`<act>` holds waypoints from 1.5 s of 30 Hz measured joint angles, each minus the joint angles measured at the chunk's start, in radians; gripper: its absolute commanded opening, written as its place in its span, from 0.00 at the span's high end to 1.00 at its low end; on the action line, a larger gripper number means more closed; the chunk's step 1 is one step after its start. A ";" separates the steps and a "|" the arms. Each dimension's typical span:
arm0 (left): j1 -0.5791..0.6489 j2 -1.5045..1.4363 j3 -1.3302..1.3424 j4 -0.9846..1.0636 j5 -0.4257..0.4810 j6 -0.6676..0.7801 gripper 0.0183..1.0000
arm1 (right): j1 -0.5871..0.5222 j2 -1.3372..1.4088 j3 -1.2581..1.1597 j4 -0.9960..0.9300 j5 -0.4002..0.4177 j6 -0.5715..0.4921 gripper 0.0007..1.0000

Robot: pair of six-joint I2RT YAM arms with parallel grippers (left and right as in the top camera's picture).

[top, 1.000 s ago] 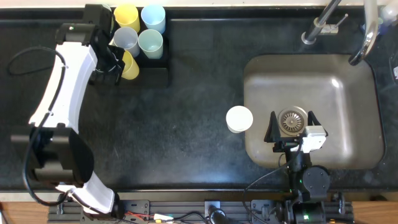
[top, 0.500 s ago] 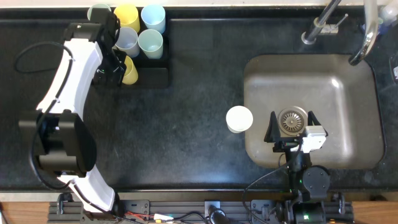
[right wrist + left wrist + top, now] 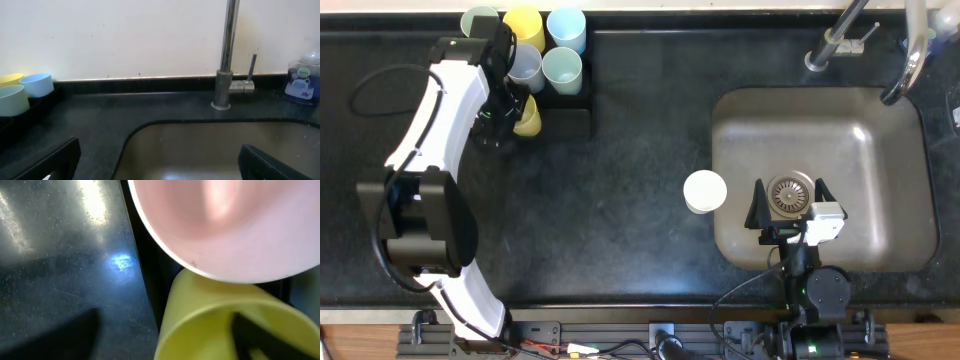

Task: Store Cups

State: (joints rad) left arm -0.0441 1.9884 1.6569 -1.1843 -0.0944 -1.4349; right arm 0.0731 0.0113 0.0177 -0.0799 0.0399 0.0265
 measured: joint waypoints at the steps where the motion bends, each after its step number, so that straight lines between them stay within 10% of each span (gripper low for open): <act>1: 0.000 0.000 0.000 0.000 0.000 -0.003 0.00 | 0.000 0.000 0.000 0.000 0.000 0.000 0.00; 12: -0.002 -0.348 -0.013 -0.122 0.000 0.111 0.00 | 0.000 0.000 0.000 0.000 0.000 0.000 0.00; 21: -0.008 -1.006 -0.313 -0.172 -0.023 0.670 0.00 | 0.000 0.000 0.000 0.000 0.000 0.000 0.00; 34: -0.007 -1.749 -1.388 1.190 0.008 1.402 0.00 | 0.000 0.000 0.000 0.000 0.000 0.000 0.00; 45: -0.007 -1.926 -1.645 1.114 0.023 1.524 0.00 | 0.000 0.000 0.000 0.000 -0.003 0.000 0.00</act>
State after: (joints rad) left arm -0.0513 0.0628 0.0120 -0.0704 -0.0711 0.0891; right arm 0.0731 0.0113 0.0177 -0.0799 0.0368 0.0265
